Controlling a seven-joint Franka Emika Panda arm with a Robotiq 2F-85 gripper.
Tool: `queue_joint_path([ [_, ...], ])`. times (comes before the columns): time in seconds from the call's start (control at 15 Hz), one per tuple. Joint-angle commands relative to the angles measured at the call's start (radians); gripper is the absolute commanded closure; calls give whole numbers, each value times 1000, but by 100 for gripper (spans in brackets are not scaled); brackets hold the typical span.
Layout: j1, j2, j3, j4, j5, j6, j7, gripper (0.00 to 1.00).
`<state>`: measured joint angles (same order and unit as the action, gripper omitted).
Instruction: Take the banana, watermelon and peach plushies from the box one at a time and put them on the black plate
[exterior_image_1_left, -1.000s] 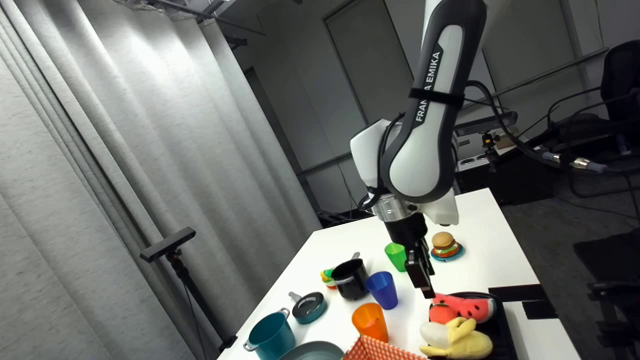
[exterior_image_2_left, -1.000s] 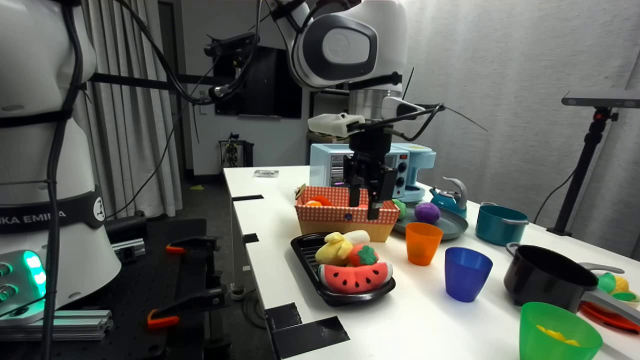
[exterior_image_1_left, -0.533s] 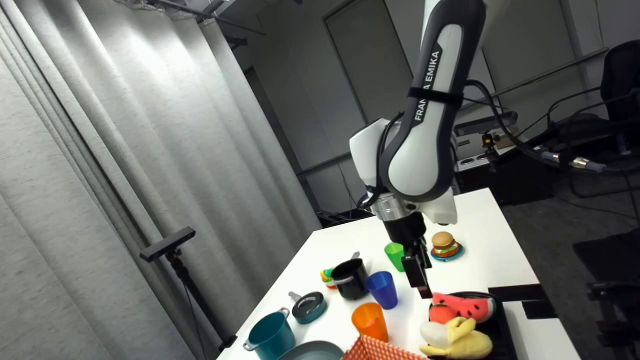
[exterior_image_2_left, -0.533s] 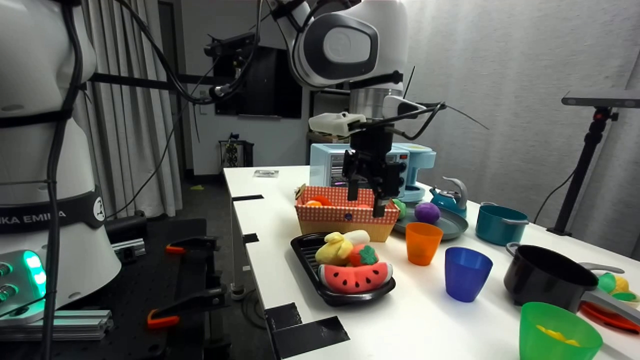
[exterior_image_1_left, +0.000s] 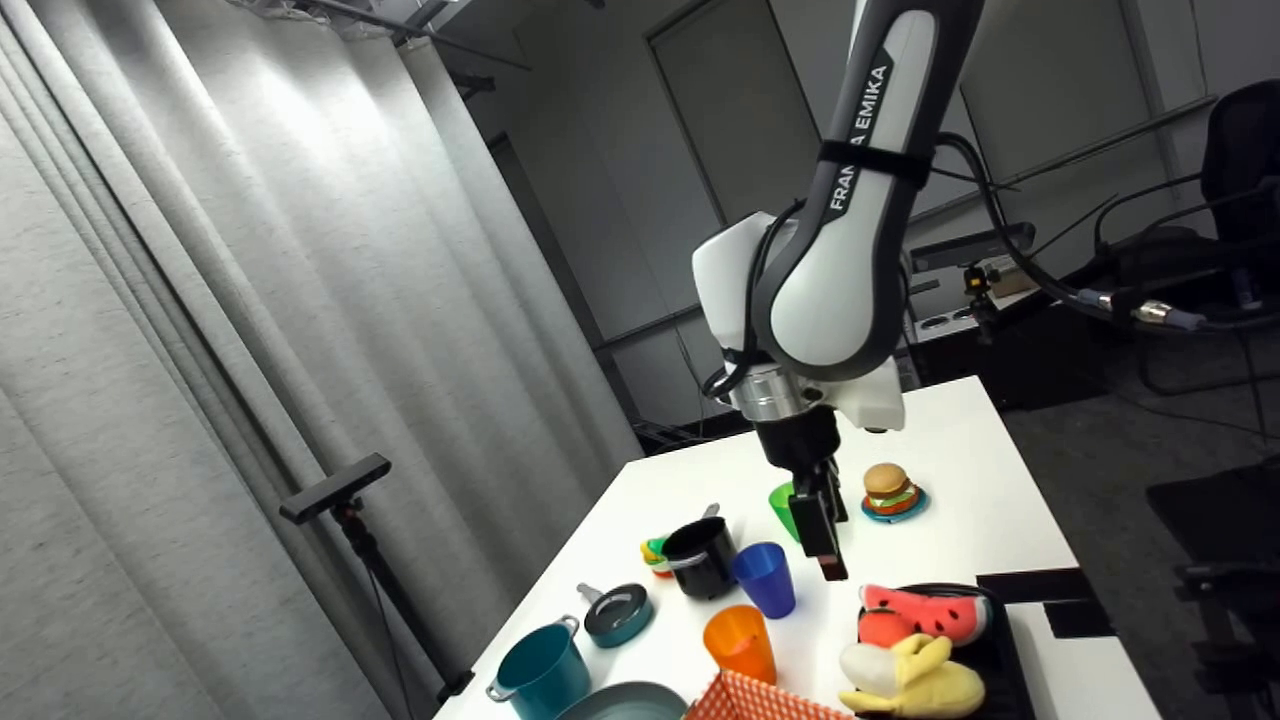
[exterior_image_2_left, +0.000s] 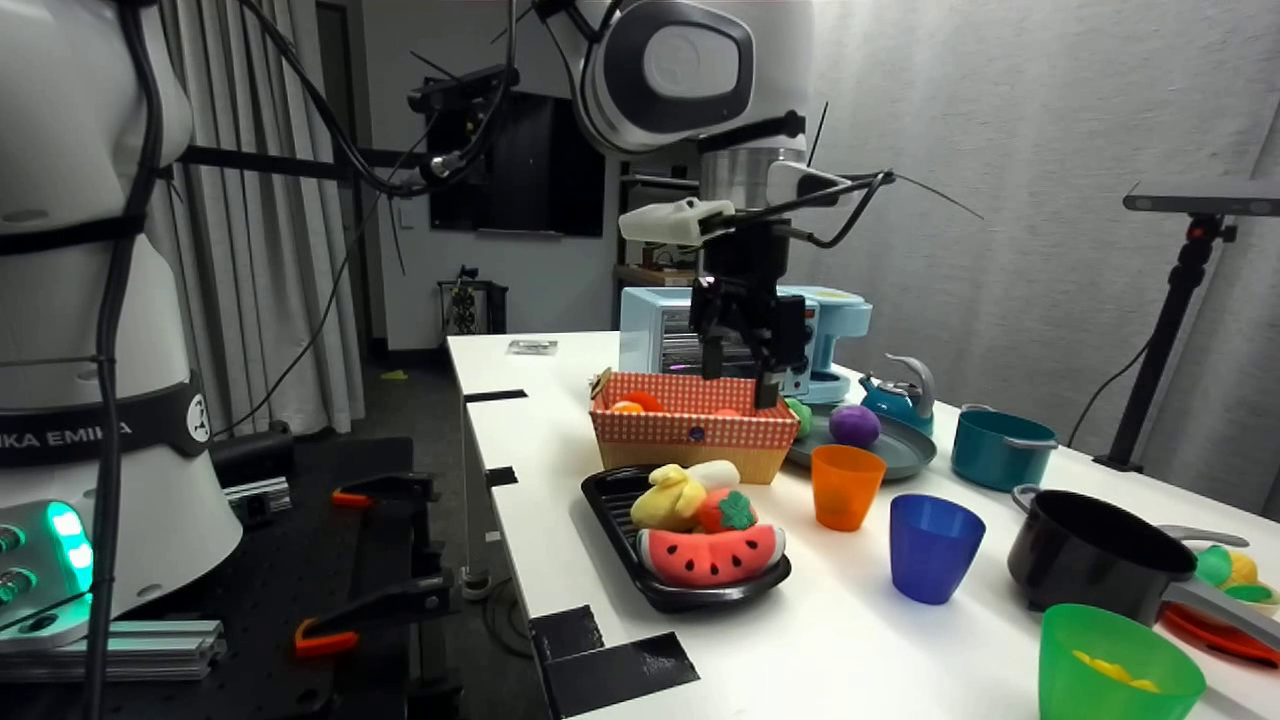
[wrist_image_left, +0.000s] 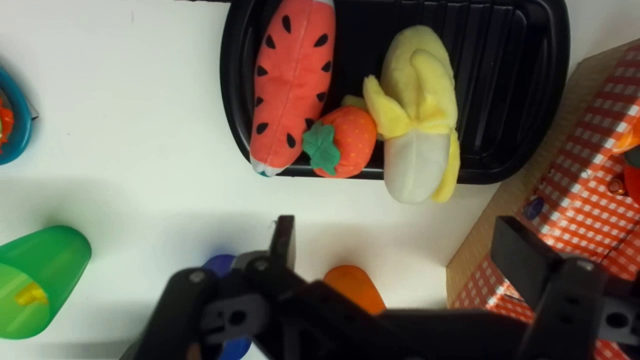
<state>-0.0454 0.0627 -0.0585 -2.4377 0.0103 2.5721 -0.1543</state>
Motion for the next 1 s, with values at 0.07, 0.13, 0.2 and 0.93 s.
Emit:
queue_joint_path([
  [0.07, 8, -107, 13, -48, -25, -35, 42, 0],
  [0.13, 10, -124, 16, -57, -30, -37, 48, 0],
  [0.2, 13, -142, 21, -69, -37, -38, 55, 0],
  [0.93, 35, -292, 84, -153, -85, -91, 119, 0],
])
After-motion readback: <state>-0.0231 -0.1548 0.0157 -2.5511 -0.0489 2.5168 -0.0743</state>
